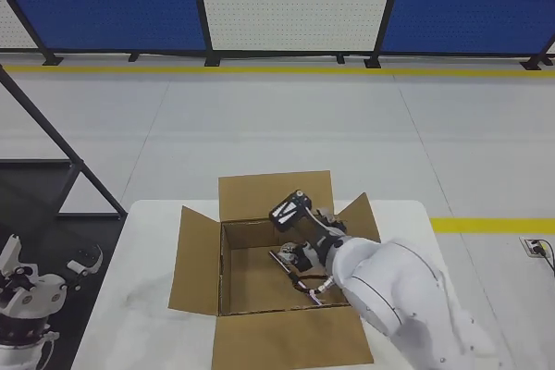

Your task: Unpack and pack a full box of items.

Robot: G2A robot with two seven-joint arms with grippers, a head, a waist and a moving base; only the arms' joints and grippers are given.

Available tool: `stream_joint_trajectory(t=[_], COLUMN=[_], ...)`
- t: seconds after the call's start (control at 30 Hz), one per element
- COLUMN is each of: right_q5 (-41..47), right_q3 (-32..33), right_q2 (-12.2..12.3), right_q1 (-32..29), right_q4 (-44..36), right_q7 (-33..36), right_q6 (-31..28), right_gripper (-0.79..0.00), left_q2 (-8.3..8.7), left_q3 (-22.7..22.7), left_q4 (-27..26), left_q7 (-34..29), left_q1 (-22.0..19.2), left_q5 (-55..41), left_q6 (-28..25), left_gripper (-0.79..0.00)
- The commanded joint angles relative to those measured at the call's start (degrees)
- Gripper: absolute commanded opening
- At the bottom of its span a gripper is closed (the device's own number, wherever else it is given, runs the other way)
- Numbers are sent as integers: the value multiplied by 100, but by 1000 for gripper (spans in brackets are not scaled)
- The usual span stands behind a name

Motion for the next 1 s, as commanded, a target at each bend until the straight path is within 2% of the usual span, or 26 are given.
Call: stream_joint_trajectory(t=[0.0, 0.13, 0.2, 0.63, 0.7, 0.97], right_q5=[-112, 246, 303, 303, 387, 1154], right_q3=[-341, -836, -1028, -1028, -1017, -1116], right_q2=[-95, -335, -423, -423, -429, -690], right_q1=[180, 436, 580, 580, 500, 742], right_q4=[425, 1146, 1439, 1439, 1537, 3052], right_q7=[6, -127, -15, -15, -222, -855], right_q6=[198, 630, 659, 659, 586, 384], right_gripper=[0, 0, 0, 0, 0, 0], left_q2=[-10, -10, -10, -10, -10, -10], left_q3=[-18, -18, -18, -18, -18, -18], left_q4=[-11, -11, -11, -11, -11, -11], left_q7=[32, 32, 32, 32, 32, 32], left_q1=[53, 53, 53, 53, 53, 53], left_q5=[-123, -123, -123, -123, -123, -123], left_q6=[49, 49, 49, 49, 49, 49], left_gripper=[0, 0, 0, 0, 0, 0])
